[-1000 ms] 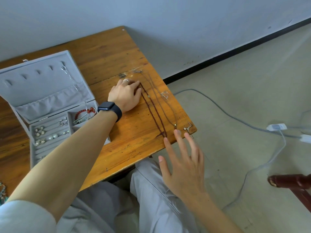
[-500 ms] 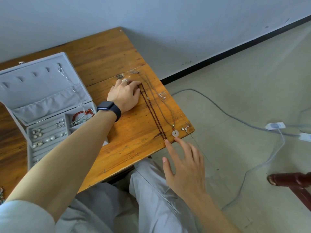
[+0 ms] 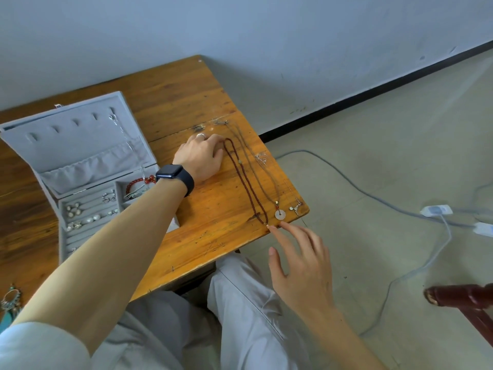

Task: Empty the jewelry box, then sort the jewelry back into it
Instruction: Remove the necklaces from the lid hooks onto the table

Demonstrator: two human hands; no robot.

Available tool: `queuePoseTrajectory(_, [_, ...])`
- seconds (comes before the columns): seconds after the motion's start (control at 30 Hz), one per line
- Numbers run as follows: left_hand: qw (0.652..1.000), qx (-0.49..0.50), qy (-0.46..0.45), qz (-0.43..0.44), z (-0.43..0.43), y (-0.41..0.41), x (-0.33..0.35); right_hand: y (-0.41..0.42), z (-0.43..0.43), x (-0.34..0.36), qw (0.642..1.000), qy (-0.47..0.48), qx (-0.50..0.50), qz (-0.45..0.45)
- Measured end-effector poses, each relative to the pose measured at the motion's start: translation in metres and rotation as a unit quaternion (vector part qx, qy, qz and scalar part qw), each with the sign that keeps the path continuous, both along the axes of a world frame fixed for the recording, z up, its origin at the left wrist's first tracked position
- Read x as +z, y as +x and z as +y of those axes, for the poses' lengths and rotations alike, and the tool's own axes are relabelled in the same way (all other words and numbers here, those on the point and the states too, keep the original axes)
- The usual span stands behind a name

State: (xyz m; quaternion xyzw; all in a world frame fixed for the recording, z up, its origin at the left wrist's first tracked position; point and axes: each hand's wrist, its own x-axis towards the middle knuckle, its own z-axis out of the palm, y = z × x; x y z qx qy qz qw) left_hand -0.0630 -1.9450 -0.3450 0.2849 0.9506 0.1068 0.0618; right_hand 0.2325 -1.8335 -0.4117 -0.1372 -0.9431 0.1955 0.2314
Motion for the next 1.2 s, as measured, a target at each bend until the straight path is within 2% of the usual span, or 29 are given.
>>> queuePoseTrajectory(0.2, [0.999, 0.029, 0.01, 0.033, -0.039, 0.05, 0.01, -0.024, 0.015, 0.023, 0.996, -0.018, 0.039, 0.075])
queuePoseTrajectory(0.37, [0.995, 0.061, 0.027, 0.068, -0.087, 0.099, 0.012, -0.057, 0.005, 0.045, 0.992, -0.013, 0.092, 0.083])
queuePoseTrajectory(0.77, [0.963, 0.229, 0.085, 0.111, -0.219, 0.128, -0.006, -0.131, -0.076, 0.073, 0.977, -0.017, 0.211, -0.022])
queuePoseTrajectory(0.9, [0.963, 0.242, 0.081, 0.083, -0.241, 0.124, -0.025, -0.166, -0.096, 0.079, 0.973, -0.005, 0.226, -0.048])
queuePoseTrajectory(1.2, [0.952, 0.26, 0.105, 0.121, -0.24, 0.123, -0.037, -0.226, -0.123, 0.078, 0.962, 0.048, 0.242, -0.116])
